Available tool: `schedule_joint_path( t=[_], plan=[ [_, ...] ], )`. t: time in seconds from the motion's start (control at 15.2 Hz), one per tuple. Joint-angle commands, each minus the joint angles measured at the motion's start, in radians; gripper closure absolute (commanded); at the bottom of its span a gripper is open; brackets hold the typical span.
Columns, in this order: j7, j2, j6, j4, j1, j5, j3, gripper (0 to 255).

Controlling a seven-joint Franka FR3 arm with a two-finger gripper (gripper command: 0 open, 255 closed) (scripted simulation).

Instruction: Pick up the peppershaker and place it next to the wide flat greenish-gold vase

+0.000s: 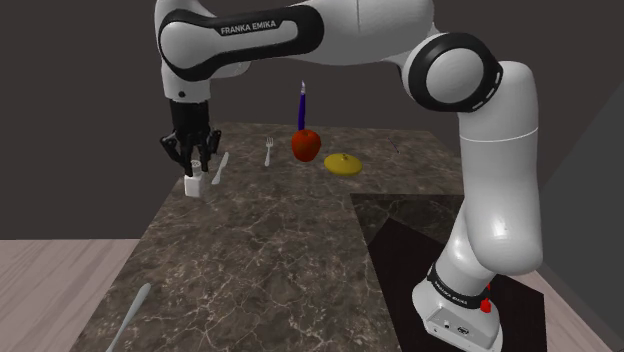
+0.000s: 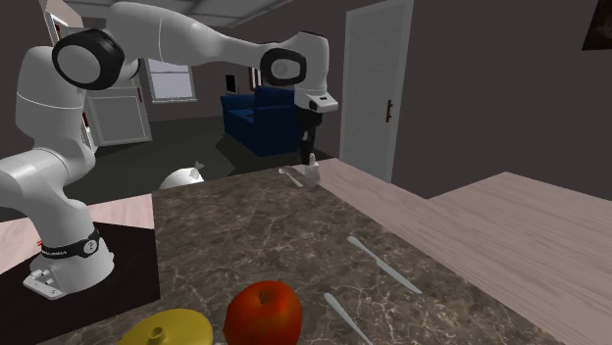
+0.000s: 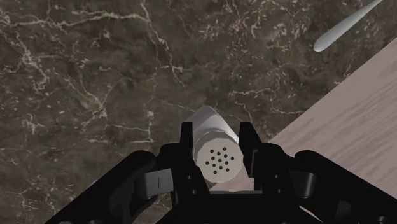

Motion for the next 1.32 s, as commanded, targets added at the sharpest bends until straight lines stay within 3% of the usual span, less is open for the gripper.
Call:
schedule_joint_path(
  t=[0.0,0.66,1.25],
  plan=[
    [0.002,0.0,-0.026,0.026,0.001,-0.001,0.0,255],
    [0.017,0.014,-0.156,0.17,0.007,-0.005,0.002,255],
    [-0.169,-0.278,-0.064,-0.231,-0.132,0.062,-0.046,255]
  ],
)
